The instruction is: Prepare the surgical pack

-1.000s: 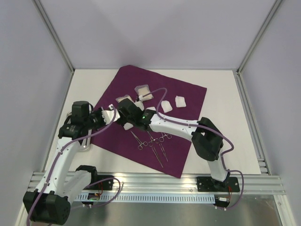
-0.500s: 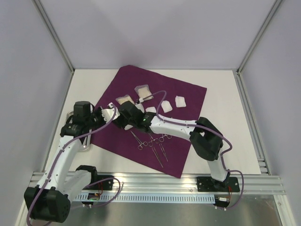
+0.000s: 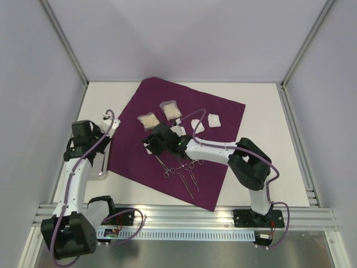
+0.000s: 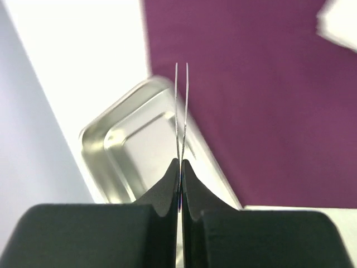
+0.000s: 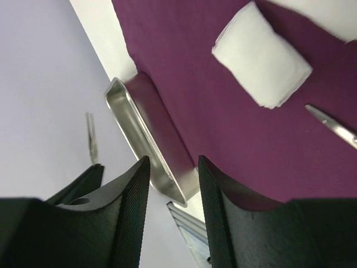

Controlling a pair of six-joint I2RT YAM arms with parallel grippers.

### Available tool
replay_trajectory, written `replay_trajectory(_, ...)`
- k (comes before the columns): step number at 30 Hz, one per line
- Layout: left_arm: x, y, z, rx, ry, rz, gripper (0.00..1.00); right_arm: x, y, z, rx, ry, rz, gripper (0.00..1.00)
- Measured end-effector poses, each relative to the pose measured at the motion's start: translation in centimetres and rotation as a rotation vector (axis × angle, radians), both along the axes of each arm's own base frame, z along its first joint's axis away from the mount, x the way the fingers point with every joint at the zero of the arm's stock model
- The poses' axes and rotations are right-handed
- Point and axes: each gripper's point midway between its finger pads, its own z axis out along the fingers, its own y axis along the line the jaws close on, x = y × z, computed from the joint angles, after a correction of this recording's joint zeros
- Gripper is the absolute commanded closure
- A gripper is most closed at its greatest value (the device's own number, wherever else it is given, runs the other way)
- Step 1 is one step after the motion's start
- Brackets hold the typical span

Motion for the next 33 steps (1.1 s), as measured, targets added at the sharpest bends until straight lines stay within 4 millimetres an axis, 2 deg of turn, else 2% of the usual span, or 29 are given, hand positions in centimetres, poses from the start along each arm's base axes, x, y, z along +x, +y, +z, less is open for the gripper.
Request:
replay_trajectory(3, -0.3, 3.5, 0.8, -0.052, -0.019, 0.147, 1.00, -0.2, -1.3, 0.4, -0.040, -0.043, 0.018, 0.58)
replay_trajectory(7, -1.7, 7.0, 0.3, -0.100, -0.016, 0.280, 1.00, -0.6, -2.6, 2.9, -0.055, -0.131, 0.050, 0.59)
replay_trajectory(11, -4.0, 10.3, -2.6, -0.150, 0.043, 0.418, 1.00, -1.0, -3.4, 4.8, -0.077, -0.214, 0.100, 0.59)
replay_trajectory(15, -5.9, 12.8, -5.4, -0.202, 0.123, 0.509, 1.00, -1.1, -3.6, 4.9, -0.114, -0.258, 0.139, 0.60)
replay_trajectory(19, -6.1, 13.0, -7.3, -0.238, 0.176, 0.499, 1.00, -1.2, -3.9, 4.3, -0.155, -0.273, 0.166, 0.60)
replay_trajectory(24, -5.9, 13.1, -8.4, -0.241, 0.171, 0.492, 1.00, -1.3, -4.2, 3.8, -0.185, -0.281, 0.183, 0.60)
replay_trajectory(30, -5.5, 14.1, -10.9, -0.252, 0.215, 0.516, 1.00, -1.6, -5.1, 2.2, -0.227, -0.263, 0.193, 0.60)
replay_trajectory(33, -5.5, 14.1, -11.6, -0.256, 0.231, 0.516, 0.87, -1.5, -5.7, 1.5, -0.250, -0.255, 0.187, 0.60)
